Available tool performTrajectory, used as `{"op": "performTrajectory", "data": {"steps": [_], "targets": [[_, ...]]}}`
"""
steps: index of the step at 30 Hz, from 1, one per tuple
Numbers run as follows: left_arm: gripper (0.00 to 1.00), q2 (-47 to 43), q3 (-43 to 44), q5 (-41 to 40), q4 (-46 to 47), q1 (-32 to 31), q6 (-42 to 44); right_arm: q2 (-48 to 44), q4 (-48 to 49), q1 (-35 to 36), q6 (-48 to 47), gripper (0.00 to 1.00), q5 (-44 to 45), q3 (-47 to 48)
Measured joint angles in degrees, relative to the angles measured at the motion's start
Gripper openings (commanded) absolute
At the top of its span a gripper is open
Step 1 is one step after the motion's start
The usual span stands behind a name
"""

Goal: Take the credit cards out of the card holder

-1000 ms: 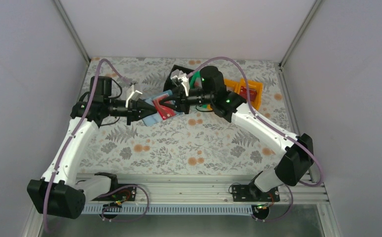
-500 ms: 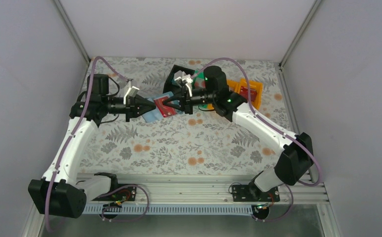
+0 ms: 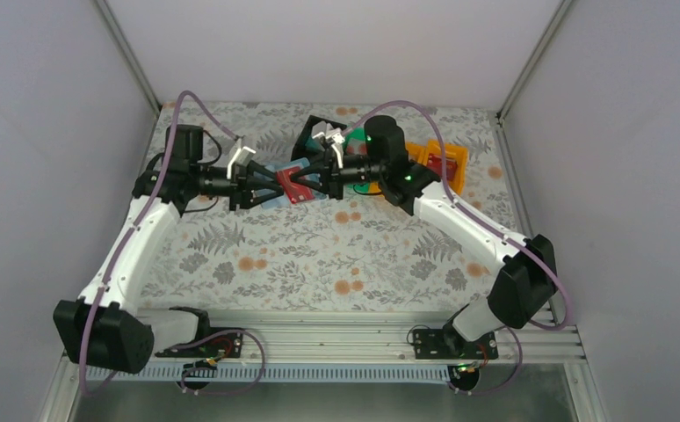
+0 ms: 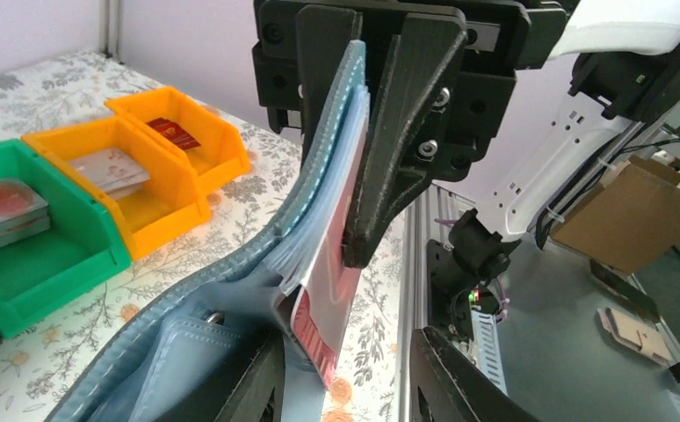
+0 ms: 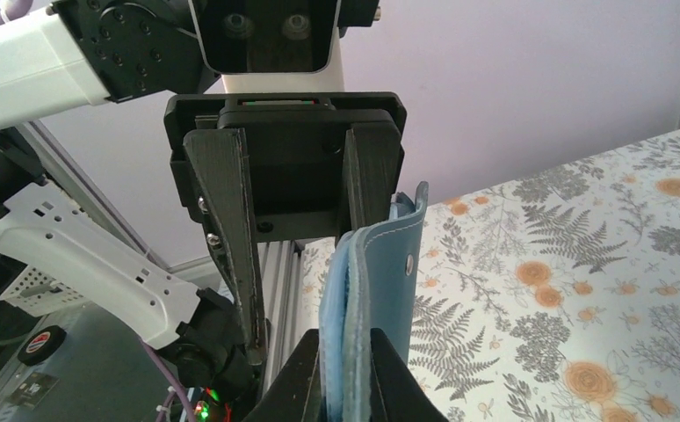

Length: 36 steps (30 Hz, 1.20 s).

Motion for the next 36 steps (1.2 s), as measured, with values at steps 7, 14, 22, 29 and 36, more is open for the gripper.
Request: {"op": "performTrajectory", "data": {"steps": [7,14,22,29,36], "targets": [[0.16,4.5,3.8,-0.2,-4.7,-0.5,2.2,0.5,-0.5,-0.5,0.0,0.04,0.6,0.1],[0.02,5.1,6.3,-1.1,-7.6,-0.5,4.3,-0.2,-1.2,-0.5,0.2,0.04,1.2,0.7],[0.02,3.5,6.2,-2.5,-4.7,-1.9,1.9,-0.7,-0.4,0.5,0.9,0.18,2.8,0.6],[0.02,0.4,5.3,-5.8,-3.4,-2.1,1.7,-1.5,0.0,0.9,0.9,0.2,2.8,-0.4],[0.02,-0.8,4.3,-9.6,-3.5,-1.5,2.6,-3.9,-0.5,-0.2,0.8,0.18,3.2,-2.4]]}}
